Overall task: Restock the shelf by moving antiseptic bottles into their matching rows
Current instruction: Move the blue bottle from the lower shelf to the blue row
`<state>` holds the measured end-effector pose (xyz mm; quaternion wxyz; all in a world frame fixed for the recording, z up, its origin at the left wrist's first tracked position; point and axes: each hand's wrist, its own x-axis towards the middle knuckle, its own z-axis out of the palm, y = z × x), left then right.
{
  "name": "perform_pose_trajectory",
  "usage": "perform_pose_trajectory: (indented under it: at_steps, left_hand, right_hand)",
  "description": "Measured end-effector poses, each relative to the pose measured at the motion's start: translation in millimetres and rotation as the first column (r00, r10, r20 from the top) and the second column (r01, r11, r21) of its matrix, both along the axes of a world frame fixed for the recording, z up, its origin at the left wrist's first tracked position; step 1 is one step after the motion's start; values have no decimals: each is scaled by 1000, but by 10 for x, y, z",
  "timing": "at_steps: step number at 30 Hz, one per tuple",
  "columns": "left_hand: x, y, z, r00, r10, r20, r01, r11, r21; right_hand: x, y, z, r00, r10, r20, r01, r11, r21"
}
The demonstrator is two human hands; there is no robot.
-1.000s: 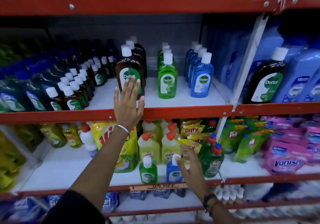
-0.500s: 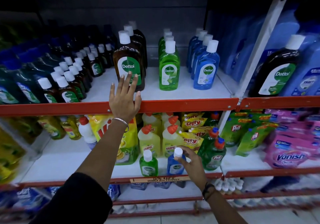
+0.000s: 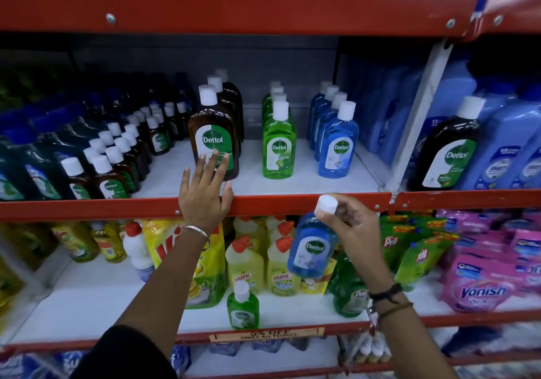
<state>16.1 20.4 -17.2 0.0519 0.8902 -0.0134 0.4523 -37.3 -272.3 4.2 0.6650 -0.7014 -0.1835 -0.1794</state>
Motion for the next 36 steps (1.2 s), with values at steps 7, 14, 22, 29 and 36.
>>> perform_pose_trajectory:
  at_steps: [7,14,22,29,36]
  left_hand:
    - [0,7,-9,1000,14,-7,-14,1000,13]
    - [5,5,-8,999,26,-18,-26,1000,11]
    - [1,-9,-13,1000,22,11,-22,1000,6]
    - [-11,-13,1,1000,23,-7,-23,1000,-1]
    - [-34,-15,22,999,20,-31,-20,1000,-10]
  right_hand:
    - [372,-217,845,978,-68,197,44,991,126]
    - [796,-405,1125,957,-174,231,144,980,141]
    - [1055,-394,1170,964,-178,199,161,982,97]
    - [1210,-296,935,975,-182,124,183,983,4]
    - [1156,-254,849,966,-233,116,238,971,-32]
